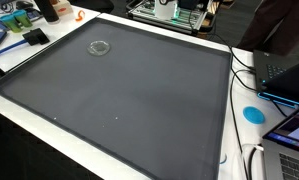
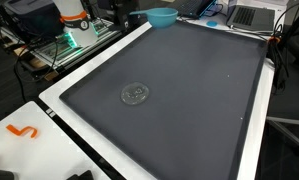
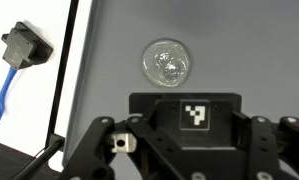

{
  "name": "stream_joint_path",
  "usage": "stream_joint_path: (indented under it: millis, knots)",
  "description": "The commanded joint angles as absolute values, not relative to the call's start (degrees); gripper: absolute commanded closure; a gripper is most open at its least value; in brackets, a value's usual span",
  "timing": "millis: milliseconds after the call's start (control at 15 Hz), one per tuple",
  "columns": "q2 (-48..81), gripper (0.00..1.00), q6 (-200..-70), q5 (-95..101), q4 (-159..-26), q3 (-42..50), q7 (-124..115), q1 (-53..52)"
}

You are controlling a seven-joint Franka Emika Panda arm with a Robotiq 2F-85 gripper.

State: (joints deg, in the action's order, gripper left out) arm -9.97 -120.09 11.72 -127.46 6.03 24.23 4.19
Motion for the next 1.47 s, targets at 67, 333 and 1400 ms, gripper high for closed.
stream_joint_path:
  millis: [67, 333, 1400]
  knots:
    - [-12.2, 0.72, -116.4, 8.0, -127.1, 8.6, 27.2, 5.0]
    - [-11.6, 0.47, -117.4, 8.2, -126.9, 9.2, 26.6, 5.1]
    - [-2.8, 0.72, -118.5, 3.5, -127.9, 10.8, 30.5, 6.0]
